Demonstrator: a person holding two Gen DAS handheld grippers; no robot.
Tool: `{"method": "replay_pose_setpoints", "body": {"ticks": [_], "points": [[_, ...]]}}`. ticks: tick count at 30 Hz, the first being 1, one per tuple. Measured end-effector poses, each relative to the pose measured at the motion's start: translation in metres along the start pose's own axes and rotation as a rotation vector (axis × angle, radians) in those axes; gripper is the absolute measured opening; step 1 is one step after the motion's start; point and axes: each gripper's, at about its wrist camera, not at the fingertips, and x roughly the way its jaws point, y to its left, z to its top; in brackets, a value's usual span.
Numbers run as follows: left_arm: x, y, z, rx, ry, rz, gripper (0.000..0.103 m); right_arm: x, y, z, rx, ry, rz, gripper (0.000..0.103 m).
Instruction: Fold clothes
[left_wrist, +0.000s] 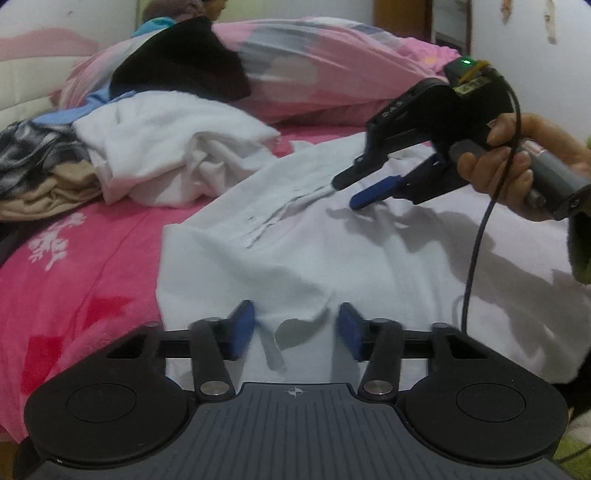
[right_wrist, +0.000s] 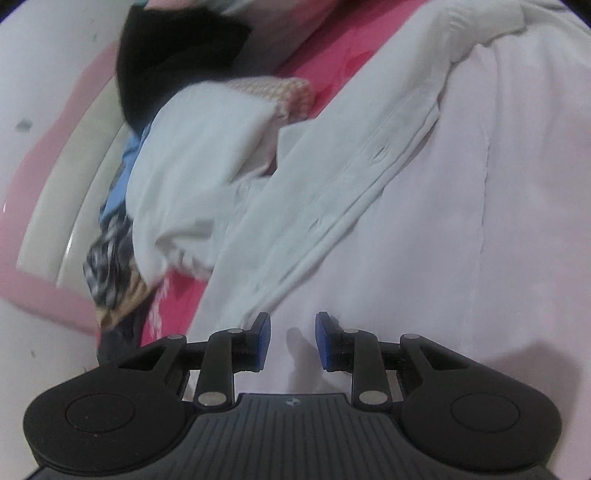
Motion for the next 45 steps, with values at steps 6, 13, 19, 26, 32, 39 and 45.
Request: {"method": "replay_pose_setpoints", "body": {"ticks": [6,13,19,26,32,39,45], "points": [[-0.020,0.060,-0.003,-0.345,-0.057,-0.046,0.002,0.010,-0.005,0.012,0.069,-0.028,0.004,0.029],[-0.051,0.134,-0.035,-0.766,-0.178,-0.034,0.002,0.007,-0.009,0.015,0.090,-0.038,0.018,0.029],[-0.064,0.141,-0.039,-0.804,-0.229,0.037,0.022,0.013,-0.008,0.013,0.096,-0.008,0.045,0.029],[-0.068,0.118,-0.024,-0.548,-0.216,0.195,0.029,0.016,-0.002,0.011,0.098,0.006,0.080,0.029],[-0.051,0.113,-0.016,-0.401,-0.160,0.253,0.033,0.014,0.000,0.009,0.087,0.014,0.093,0.029],[-0.055,0.107,-0.012,-0.395,-0.183,0.118,0.001,0.005,-0.006,0.007,0.110,0.003,0.106,0.029],[-0.085,0.079,-0.002,-0.409,-0.306,-0.147,0.001,-0.001,-0.015,0.000,0.164,0.050,0.199,0.029]]}}
